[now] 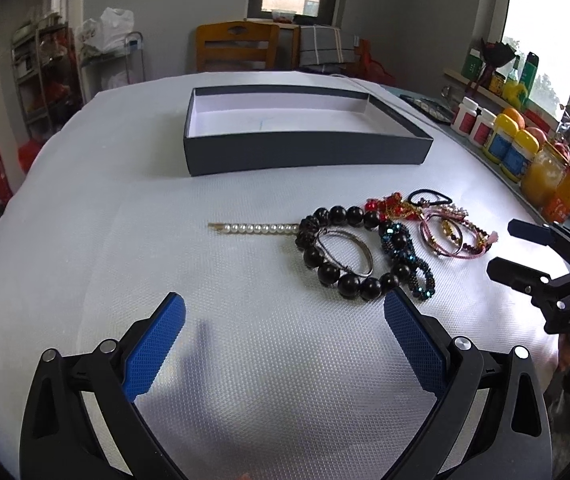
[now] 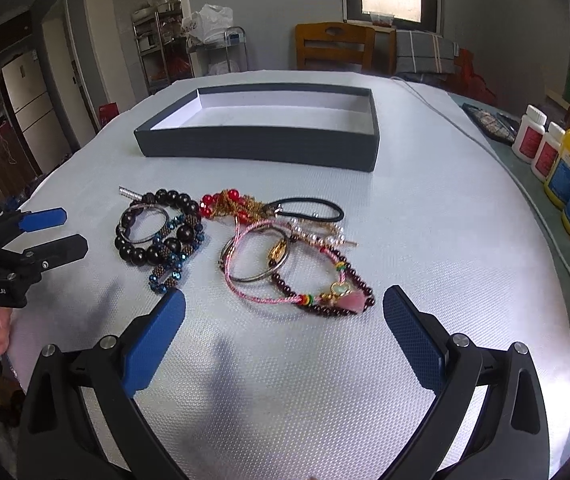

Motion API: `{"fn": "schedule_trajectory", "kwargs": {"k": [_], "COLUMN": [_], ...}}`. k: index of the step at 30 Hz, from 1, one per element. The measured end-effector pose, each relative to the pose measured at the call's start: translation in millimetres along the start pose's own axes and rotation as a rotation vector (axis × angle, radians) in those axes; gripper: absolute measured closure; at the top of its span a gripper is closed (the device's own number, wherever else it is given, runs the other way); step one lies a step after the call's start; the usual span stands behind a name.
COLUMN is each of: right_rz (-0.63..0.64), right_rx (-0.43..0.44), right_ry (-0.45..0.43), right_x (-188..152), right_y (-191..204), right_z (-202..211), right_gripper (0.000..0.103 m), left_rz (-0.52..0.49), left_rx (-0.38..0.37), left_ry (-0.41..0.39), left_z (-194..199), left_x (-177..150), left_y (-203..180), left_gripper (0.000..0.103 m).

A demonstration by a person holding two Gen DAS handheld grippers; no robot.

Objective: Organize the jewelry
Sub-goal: 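Grasp the dark blue crystal bracelet with the left tool while the right tool grasps the black hair tie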

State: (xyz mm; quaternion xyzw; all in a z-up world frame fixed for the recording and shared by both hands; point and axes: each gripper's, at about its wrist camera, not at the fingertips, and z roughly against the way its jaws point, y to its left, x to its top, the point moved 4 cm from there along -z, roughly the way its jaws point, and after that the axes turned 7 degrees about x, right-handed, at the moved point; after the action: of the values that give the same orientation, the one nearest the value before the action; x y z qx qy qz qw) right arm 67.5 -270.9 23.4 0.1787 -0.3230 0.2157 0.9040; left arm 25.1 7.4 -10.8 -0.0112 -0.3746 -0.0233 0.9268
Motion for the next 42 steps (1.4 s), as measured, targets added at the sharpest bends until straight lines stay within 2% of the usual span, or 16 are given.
{"fn": "schedule_trajectory", "kwargs": {"k": [2,5,9,11,15,17,19,23,25,28,33,41,42], "right_rz": [-0.005,0.002,0.044,0.038,-0.017,-0.041,-0.06,-0.035,-0.031,-0.042,-0.025,0.054,0.057], "right_rx": [0.013,0.001,-0.06,-0.076,-0.047,-0.037,-0.011,0.011,0.026,0.039,0.037,0.001,0.007], "right_ry": [-0.023,-0.048,-0.047,-0.029,0.024,0.045,0.063,0.12,0.146,0.164,0.191,0.184,0.175], "right_x": [8,21,38,46,60,65,67,69,67,65,59,56,56], "right_y": [-7,-15,-28,-38,-60,-68,-72,-67,-65,-65,-62,-53,-53], "right_z": [7,14,13,8,-10,-20,-30,-51,-60,-68,-75,-77,-77], "right_gripper": [0.005,0.005,0.005,0.005,0.005,0.006,0.017,0.036,0.051,0.061,0.066,0.067,0.071], "left_rz": [-0.034,-0.096,-0.163,-0.153,-0.133,-0.129,-0.122,-0.114,-0.105,-0.101,-0.1,-0.104,-0.106], "left_rx": [0.018,0.007,0.074,0.081,0.087,0.048,0.004,-0.019,-0.026,-0.023,-0.02,-0.026,-0.026], "left_ry": [-0.028,-0.048,-0.073,-0.088,-0.096,-0.078,-0.064,-0.042,-0.027,-0.008,-0.002,0.001,0.004], "left_z": [3,5,1,-2,-11,-16,-21,-31,-36,-41,-42,-38,-38], "left_x": [8,21,38,47,65,70,70,66,63,58,54,51,50], "left_y": [-1,-8,-15,-13,-13,-16,-20,-22,-21,-19,-17,-18,-19], "left_gripper": [0.002,0.002,0.002,0.002,0.002,0.002,0.002,0.002,0.002,0.002,0.002,0.002,0.002]}}
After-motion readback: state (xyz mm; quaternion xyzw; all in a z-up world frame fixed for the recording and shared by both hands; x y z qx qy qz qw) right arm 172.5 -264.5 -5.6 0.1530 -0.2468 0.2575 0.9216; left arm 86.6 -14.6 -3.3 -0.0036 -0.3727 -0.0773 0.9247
